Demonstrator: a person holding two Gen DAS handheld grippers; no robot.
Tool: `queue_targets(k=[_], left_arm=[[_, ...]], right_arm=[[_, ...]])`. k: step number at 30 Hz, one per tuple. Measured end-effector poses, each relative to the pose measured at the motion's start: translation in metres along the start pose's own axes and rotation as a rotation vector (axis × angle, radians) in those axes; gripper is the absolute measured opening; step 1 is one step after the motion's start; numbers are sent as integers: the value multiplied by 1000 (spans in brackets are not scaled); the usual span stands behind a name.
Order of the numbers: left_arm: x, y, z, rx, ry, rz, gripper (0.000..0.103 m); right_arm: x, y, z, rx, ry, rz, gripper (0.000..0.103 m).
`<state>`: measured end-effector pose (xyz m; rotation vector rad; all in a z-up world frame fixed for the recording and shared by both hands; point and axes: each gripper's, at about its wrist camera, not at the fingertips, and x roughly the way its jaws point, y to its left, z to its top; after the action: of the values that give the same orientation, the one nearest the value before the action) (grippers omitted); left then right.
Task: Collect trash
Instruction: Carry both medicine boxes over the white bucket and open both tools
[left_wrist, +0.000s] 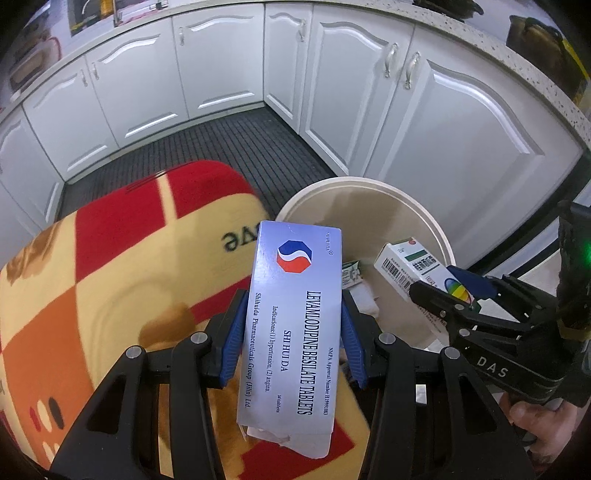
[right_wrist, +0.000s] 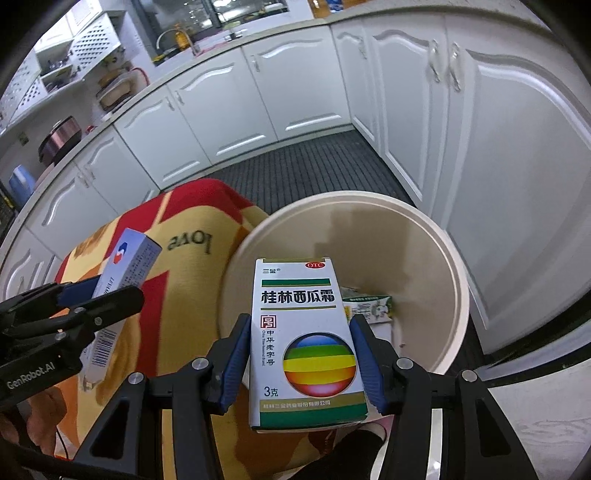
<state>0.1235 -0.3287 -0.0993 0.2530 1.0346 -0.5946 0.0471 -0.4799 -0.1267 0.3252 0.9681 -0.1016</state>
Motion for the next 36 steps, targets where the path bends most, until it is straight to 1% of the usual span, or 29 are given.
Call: queue_targets(k=[10, 18, 27, 32, 36], left_arm=[[20, -19, 14, 18, 16, -39, 46], [33, -27, 23, 2, 26, -71, 46], [44, -26, 26, -24, 33, -79, 46], [52, -19, 25, -57, 52, -108, 46], [54, -18, 26, -53, 55, -117, 47]], right_arm=[[11, -21, 1, 46, 16, -29, 52], [20, -28, 3, 74, 24, -42, 52], [29, -33, 6, 94, 28, -63, 52], [36, -36, 10, 109, 40, -73, 52], [40, -39, 8, 128, 55, -80, 52]])
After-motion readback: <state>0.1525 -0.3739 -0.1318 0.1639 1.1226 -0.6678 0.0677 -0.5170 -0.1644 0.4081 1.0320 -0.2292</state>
